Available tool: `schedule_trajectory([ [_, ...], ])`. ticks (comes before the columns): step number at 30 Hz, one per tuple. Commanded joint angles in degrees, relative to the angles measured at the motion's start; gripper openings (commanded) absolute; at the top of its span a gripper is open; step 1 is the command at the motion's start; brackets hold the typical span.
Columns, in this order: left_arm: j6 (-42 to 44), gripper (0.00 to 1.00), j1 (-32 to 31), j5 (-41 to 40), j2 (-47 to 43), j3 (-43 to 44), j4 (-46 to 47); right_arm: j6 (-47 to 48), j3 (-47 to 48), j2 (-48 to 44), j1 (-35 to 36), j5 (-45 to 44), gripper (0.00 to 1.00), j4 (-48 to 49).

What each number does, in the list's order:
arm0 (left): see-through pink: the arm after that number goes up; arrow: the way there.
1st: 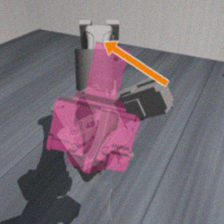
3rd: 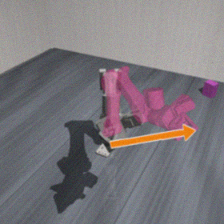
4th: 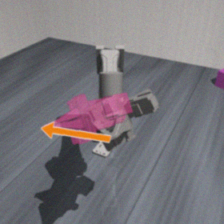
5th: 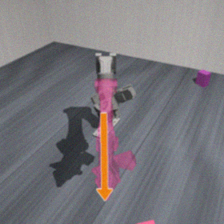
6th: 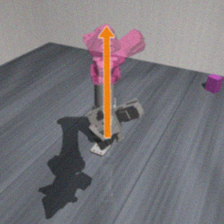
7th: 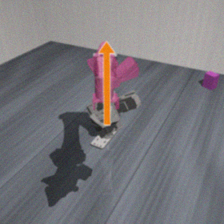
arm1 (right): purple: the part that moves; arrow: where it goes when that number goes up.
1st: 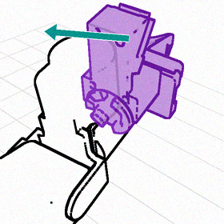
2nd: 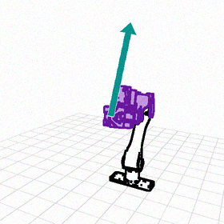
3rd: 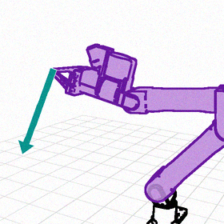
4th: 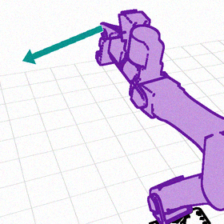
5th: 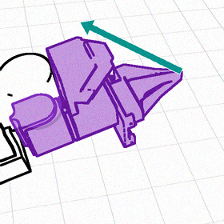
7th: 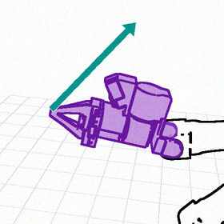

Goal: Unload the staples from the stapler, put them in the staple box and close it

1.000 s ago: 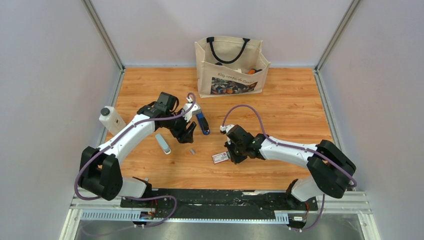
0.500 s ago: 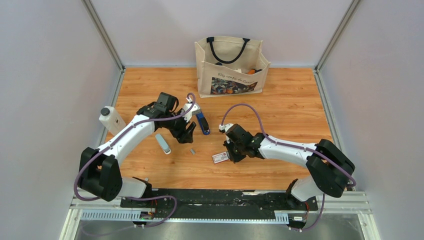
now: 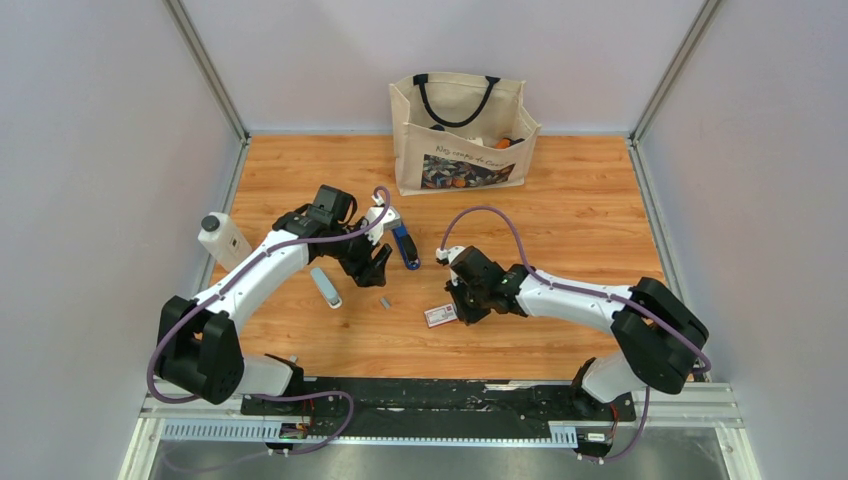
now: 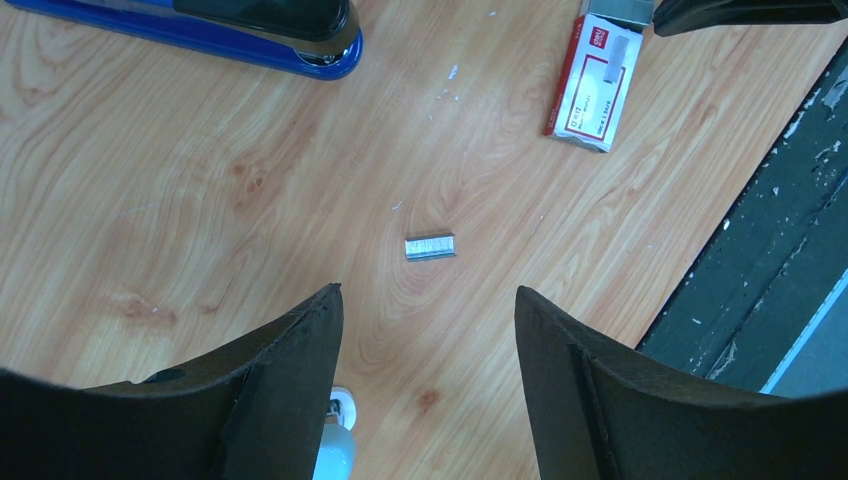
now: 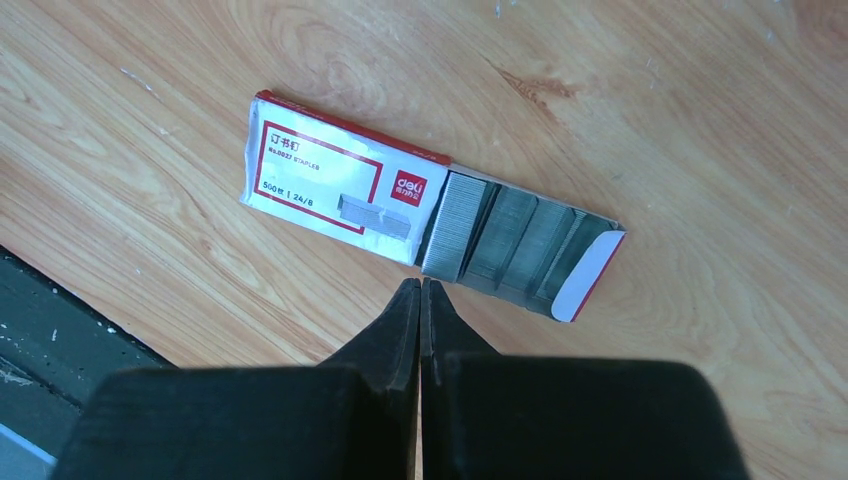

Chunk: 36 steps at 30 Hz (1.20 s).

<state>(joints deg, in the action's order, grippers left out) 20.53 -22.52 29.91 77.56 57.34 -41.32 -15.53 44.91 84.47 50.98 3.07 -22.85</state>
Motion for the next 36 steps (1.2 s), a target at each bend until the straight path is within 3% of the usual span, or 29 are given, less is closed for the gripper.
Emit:
schedule_trajectory([
  [1,0.73,0.72,-0.24,0.85,-2.15,-0.74,0.63,1.20,2.55,0.26,0.17,0.01,0.00,2.11],
  [11,0.65,0.72,-0.33,1.03,-2.41,-0.92,0.63,1.29,2.82,0.44,-0.09,0.44,0.00,1.94],
  [16,0.91,0.72,-0.33,0.50,-2.41,-0.92,0.89,1.29,3.78,-4.47,-1.05,-0.78,0.02,0.53],
  [18,1.70,0.74,-0.33,-0.11,-2.41,-1.35,1.33,0.94,4.05,-6.76,-2.28,-1.05,0.17,0.61],
  [20,3.71,0.76,-1.20,-1.69,-2.50,-2.14,1.94,-0.20,3.44,-8.52,-3.78,-2.54,0.25,1.40],
  [22,7.48,0.78,-3.04,-4.41,-2.59,-2.85,1.42,-1.60,1.51,-10.54,-5.27,-2.98,0.44,3.59],
  [24,11.87,0.80,-5.15,-6.26,-2.76,-3.81,1.07,-3.27,-1.03,-12.21,-7.29,-2.98,0.48,5.88],
  [26,16.97,0.83,-7.61,-8.37,-2.85,-4.69,1.07,-5.03,-3.85,-13.01,-9.14,-2.98,0.60,8.42],
  [36,32.63,0.86,-12.80,-13.21,4.52,-4.34,1.50,-10.84,-12.03,-16.34,-11.96,-6.50,0.60,12.30],
])
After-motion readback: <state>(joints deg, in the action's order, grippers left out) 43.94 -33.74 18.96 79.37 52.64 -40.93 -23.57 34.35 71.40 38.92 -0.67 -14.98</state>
